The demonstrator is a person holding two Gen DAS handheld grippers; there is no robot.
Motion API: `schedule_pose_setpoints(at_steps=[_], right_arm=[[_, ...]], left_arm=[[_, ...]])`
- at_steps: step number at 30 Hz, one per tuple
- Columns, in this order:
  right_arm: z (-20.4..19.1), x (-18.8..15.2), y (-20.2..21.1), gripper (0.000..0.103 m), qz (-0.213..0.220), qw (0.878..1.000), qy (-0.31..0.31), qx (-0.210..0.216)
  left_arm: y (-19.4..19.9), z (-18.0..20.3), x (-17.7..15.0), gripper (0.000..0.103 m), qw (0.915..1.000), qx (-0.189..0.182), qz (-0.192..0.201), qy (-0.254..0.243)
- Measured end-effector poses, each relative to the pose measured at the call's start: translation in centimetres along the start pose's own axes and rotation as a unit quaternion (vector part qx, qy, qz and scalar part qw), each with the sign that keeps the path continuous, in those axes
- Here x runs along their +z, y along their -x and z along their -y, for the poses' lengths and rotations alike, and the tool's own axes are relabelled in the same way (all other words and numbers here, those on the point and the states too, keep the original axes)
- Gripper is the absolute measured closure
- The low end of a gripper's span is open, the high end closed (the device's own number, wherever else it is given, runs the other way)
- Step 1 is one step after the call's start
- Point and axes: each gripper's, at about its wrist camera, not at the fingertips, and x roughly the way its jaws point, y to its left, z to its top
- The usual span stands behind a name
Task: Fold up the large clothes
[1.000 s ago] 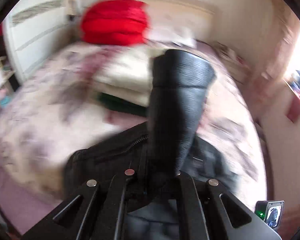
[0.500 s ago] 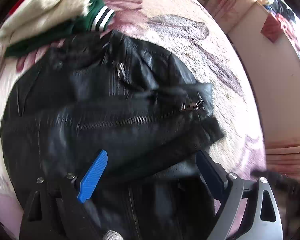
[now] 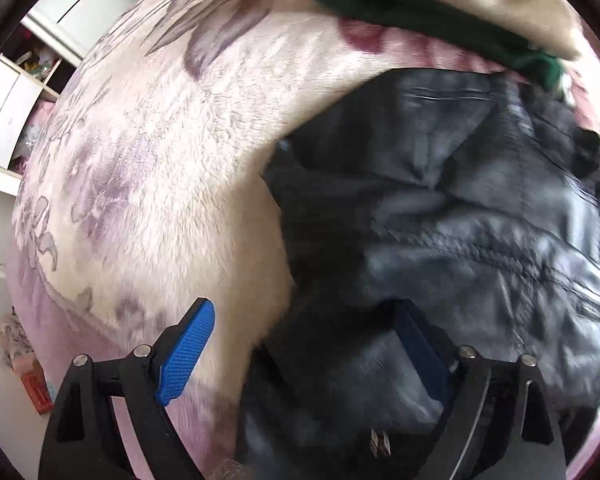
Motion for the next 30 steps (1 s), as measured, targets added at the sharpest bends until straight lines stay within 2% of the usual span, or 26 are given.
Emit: schedule_pose_setpoints(at_steps=[1, 2, 4, 6, 8, 10, 14, 15, 16, 18, 21, 24, 26, 27, 28, 30], right_arm=[[-0.6, 0.0, 0.0, 0.088, 0.008, 1.0, 0.016, -0.018], [-1.1, 0.0, 0.0, 0.093, 0.016, 0.999, 0.029, -0.036], [-1.0, 0.1, 0.6, 0.095, 0.031, 0.999, 0.021, -0.035], [-0.8, 0.3, 1.0, 0.096, 0.057, 0.997, 0.023, -0.055], [-0.6, 0.5, 0.3, 0.096, 0.049, 0.995, 0.034, -0.08], [0.0, 0.8, -0.8, 0.095, 0.021, 0.997, 0.018, -0.078], [1.0, 0.4, 2.2, 0.087, 0.015, 0.999, -0.016, -0.025], [1.3, -0.3, 3.2, 0.078, 0.014, 1.0, -0.019, -0.021], [1.6, -1.2, 4.1, 0.062, 0.01, 0.999, -0.015, -0.027], [1.8, -3.3, 4.4, 0.047, -0.011, 0.999, 0.008, -0.047], [1.9, -6.2, 1.6, 0.047, -0.069, 0.992, 0.056, -0.086], [2.6, -7.0, -1.6, 0.047, -0.092, 0.991, 0.049, -0.085], [2.6, -6.8, -3.1, 0.053, -0.084, 0.991, 0.047, -0.094], [2.6, -6.7, -2.9, 0.072, -0.06, 0.989, 0.049, -0.129], [2.8, -6.6, -2.9, 0.072, -0.044, 0.986, 0.042, -0.154], [5.2, -6.4, -3.0, 0.071, -0.044, 0.99, -0.03, -0.132]], left_arm=[[-0.4, 0.0, 0.2, 0.01, 1.0, -0.002, 0.003, 0.002], [-0.7, 0.0, 0.5, 0.009, 1.0, -0.003, 0.007, 0.001], [-1.1, 0.3, 0.7, 0.001, 0.9997, 0.009, 0.02, -0.006], [-1.9, 0.1, 0.9, 0.0, 0.9998, -0.015, 0.015, 0.002], [-2.6, -1.0, 1.2, 0.0, 0.998, -0.051, -0.008, 0.036], [-2.3, -1.7, 1.2, 0.0, 0.9965, -0.065, -0.022, 0.048], [2.4, -2.4, -0.9, 0.0, 0.9992, -0.035, 0.007, 0.018], [4.0, -2.5, -2.1, 0.0, 0.9995, -0.023, 0.018, 0.009], [5.6, -2.4, -3.7, 0.0, 0.9996, -0.015, 0.025, 0.0], [7.4, -2.2, -6.3, 0.0, 0.9996, -0.008, 0.026, -0.01], [8.1, -1.0, -10.0, 0.0, 0.9993, 0.005, 0.009, -0.036], [6.1, 0.6, -13.3, 0.0, 0.9977, 0.031, -0.008, -0.06], [3.4, 1.0, -14.6, 0.0, 0.9956, 0.053, -0.02, -0.075], [2.4, 1.1, -15.0, 0.0, 0.9945, 0.063, -0.021, -0.081], [1.3, 0.6, -15.2, 0.0, 0.9934, 0.07, -0.028, -0.086], [-0.1, -0.1, -15.0, 0.0, 0.9962, 0.039, -0.032, -0.071]])
